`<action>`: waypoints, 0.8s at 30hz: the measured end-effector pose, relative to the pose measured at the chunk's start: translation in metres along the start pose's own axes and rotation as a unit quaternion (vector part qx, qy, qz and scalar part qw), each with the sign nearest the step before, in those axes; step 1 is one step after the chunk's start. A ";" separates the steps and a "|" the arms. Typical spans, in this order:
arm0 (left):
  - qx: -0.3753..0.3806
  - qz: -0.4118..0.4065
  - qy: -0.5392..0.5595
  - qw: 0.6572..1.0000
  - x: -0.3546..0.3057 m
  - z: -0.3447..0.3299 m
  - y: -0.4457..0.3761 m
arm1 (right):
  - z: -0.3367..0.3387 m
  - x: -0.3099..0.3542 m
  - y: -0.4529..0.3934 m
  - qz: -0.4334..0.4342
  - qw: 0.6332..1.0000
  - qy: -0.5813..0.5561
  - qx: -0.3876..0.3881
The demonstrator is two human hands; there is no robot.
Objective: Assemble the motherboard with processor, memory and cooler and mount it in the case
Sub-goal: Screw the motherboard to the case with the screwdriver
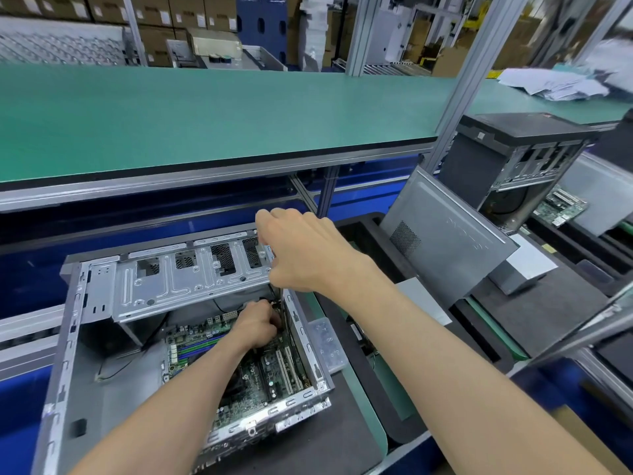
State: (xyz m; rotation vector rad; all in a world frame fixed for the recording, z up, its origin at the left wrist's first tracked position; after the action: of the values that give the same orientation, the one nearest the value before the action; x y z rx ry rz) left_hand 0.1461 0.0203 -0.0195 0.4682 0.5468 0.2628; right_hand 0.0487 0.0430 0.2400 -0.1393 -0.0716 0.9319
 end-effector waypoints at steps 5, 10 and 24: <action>0.005 -0.011 -0.013 1.000 -0.001 -0.001 0.001 | -0.003 -0.002 0.000 -0.040 0.992 0.110 -0.045; 0.001 -0.014 -0.016 1.000 -0.001 -0.002 0.001 | 0.002 -0.002 0.001 0.003 1.000 -0.022 -0.001; -0.001 -0.027 -0.022 0.999 -0.004 0.000 0.005 | 0.000 0.000 0.005 0.000 1.000 0.014 -0.006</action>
State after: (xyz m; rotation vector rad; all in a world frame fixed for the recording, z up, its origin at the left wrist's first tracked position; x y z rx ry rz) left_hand 0.1418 0.0234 -0.0150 0.4552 0.5161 0.2020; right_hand 0.0445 0.0460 0.2390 -0.1624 -0.0513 0.9298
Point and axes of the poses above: each hand's wrist, its own y-axis away from the middle knuckle, its own z-axis out of the back of the hand, x = y × z, the point moved 3 cm from there along -y, towards the middle knuckle, and after that the axes turned 10 degrees about z, right-handed, at the moved point
